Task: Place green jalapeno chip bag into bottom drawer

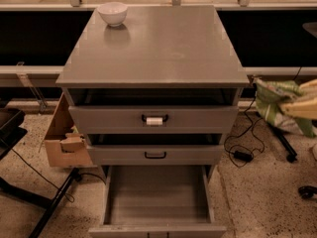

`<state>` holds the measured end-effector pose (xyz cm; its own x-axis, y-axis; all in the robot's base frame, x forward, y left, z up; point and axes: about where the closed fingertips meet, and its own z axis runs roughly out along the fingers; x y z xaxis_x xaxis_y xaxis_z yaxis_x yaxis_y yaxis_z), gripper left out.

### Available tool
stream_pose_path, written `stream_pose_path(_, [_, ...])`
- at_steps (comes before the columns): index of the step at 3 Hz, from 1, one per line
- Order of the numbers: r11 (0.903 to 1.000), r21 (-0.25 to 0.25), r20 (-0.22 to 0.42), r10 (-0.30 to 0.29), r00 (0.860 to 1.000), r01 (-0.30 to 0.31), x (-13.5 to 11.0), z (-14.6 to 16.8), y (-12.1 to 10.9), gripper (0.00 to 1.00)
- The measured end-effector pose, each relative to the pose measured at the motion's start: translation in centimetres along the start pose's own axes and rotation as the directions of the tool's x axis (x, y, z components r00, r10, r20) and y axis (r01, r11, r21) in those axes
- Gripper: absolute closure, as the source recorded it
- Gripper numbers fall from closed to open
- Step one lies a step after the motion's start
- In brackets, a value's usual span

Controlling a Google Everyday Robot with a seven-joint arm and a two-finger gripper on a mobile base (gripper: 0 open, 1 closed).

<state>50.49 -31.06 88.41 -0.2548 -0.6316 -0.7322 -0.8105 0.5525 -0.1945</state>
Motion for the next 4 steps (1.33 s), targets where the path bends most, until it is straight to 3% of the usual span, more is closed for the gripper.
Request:
stream_pose_path(1, [0.9929,-0.021,0.057,0.118,0.991,-0.117,6.4,2.8,3.7,1.0])
stream_pose_path(2, [0.9676,-0.01,0.136,0.251,0.958,-0.252,11.8,6.8,7.0,1.0])
stream_pose_path(3, [0.9279,0.012,0.169,0.365,0.915,-0.373,16.1,11.3,9.2,1.0])
stream_pose_path(4, [0.9303,0.006,0.169,0.361,0.917,-0.367,15.8,11.2,9.2,1.0])
